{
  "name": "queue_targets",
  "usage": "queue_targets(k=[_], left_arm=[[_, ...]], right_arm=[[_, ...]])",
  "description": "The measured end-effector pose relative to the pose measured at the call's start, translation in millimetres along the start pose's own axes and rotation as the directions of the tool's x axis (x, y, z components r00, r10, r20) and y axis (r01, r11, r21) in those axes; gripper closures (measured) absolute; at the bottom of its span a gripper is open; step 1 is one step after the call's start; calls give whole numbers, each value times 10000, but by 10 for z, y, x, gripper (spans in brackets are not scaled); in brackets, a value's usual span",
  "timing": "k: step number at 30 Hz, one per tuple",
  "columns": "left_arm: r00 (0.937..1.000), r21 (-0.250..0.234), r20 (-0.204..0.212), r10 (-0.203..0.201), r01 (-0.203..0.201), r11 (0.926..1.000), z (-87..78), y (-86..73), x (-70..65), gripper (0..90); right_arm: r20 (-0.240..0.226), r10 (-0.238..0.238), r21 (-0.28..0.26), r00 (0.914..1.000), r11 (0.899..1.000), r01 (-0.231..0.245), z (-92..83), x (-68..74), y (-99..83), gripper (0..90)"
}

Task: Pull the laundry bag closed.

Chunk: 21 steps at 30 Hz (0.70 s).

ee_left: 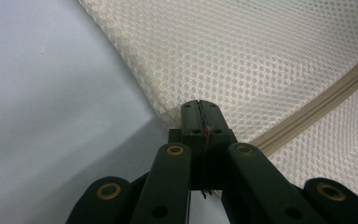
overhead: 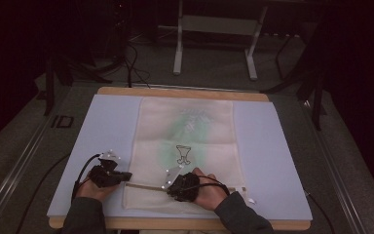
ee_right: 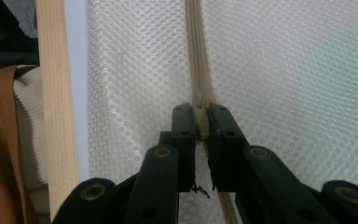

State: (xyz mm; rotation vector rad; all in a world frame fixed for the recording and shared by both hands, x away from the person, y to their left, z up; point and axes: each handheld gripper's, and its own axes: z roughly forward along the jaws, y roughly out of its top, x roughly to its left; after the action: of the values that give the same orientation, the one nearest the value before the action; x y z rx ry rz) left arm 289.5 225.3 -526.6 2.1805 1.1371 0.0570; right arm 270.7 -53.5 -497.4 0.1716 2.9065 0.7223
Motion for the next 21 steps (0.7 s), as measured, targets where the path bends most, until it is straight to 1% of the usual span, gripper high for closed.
queue_targets(k=[7,8,15,17,20,21], left_arm=[[10000,-7,19,-36,36,10000,0,-1,2,900],[10000,-8,17,-37,37,10000,0,-1,2,900],[10000,-14,21,-40,40,10000,0,-1,3,900],[10000,-19,20,-49,49,10000,0,-2,2,900],[10000,-17,20,-52,52,10000,0,-2,2,900],[10000,-21,24,-54,54,10000,0,-2,2,900]], right_arm=[[36,-9,13,10000,10000,9,-19,-13,-32,823],[-6,62,11,10000,10000,-62,-28,-13,-43,823],[37,112,44,9999,9999,-113,-48,-26,-96,822],[24,198,67,9998,9998,-199,-59,-27,-115,822],[45,177,76,9998,9998,-177,-70,-34,-141,822],[34,263,113,9996,9996,-263,-84,-34,-155,823]])
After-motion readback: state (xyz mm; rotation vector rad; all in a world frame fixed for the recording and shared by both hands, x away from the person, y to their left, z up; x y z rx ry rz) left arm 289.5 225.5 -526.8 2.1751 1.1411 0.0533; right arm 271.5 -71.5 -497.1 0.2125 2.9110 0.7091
